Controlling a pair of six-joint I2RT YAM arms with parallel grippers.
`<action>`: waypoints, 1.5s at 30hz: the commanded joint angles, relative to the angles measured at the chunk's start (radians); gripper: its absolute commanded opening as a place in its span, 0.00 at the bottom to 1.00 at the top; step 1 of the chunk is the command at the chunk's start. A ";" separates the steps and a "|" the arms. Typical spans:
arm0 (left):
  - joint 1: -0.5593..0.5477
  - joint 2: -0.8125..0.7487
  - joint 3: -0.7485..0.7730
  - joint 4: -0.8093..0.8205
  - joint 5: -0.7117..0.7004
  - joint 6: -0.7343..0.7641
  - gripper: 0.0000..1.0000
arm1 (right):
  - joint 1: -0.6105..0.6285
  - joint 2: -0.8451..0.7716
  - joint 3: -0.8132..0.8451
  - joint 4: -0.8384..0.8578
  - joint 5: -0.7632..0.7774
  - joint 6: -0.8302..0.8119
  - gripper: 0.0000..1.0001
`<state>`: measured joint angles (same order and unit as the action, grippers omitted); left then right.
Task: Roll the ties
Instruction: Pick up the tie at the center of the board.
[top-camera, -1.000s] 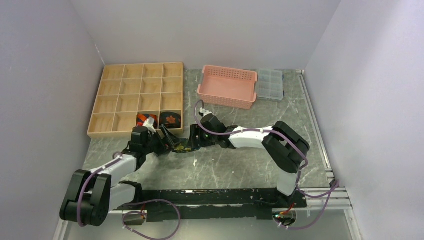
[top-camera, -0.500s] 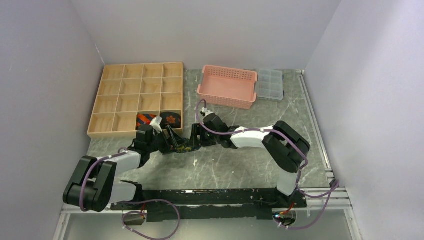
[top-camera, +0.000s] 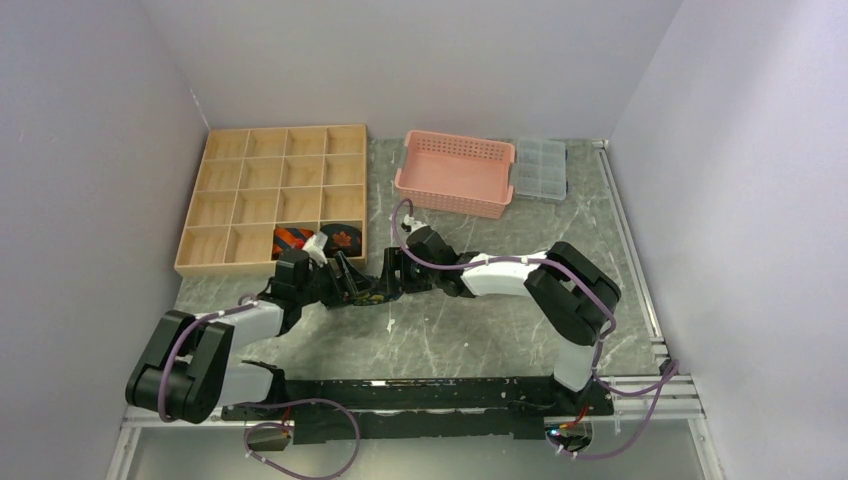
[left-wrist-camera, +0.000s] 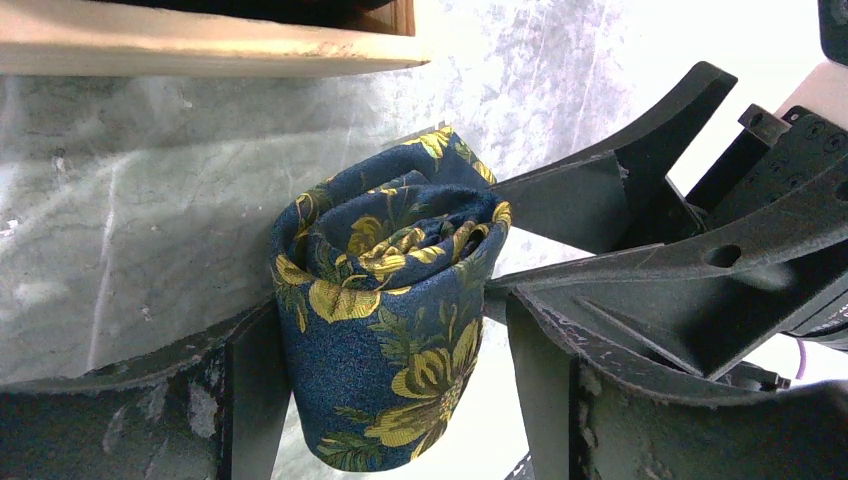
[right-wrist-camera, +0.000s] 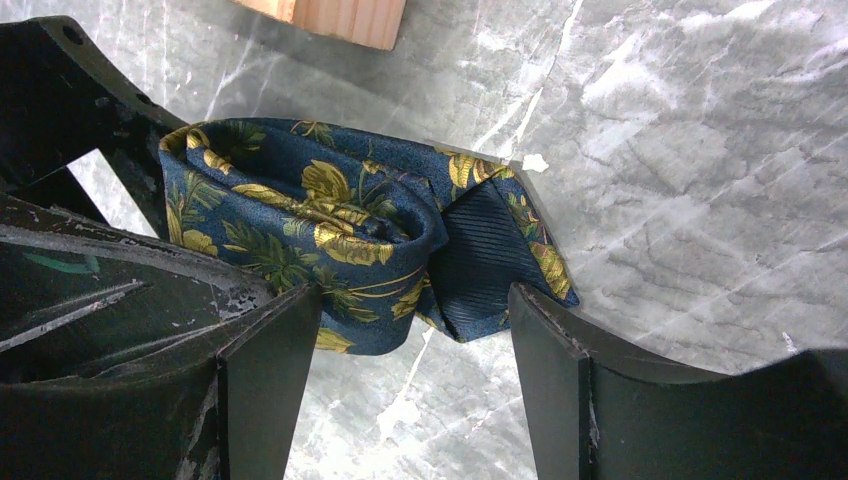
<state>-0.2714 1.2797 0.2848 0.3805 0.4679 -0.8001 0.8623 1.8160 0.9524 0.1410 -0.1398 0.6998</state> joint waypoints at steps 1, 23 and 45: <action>-0.012 -0.044 0.020 -0.016 -0.004 0.026 0.77 | -0.010 0.015 -0.030 -0.046 0.052 -0.014 0.73; -0.013 -0.140 0.027 -0.141 -0.090 0.049 0.85 | -0.013 0.016 -0.049 -0.026 0.054 -0.007 0.73; -0.026 0.000 0.023 0.024 0.004 0.040 0.67 | -0.039 0.019 -0.093 0.015 0.022 0.010 0.73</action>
<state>-0.2859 1.2697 0.2943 0.3477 0.4297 -0.7708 0.8413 1.8133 0.8997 0.2424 -0.1711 0.7273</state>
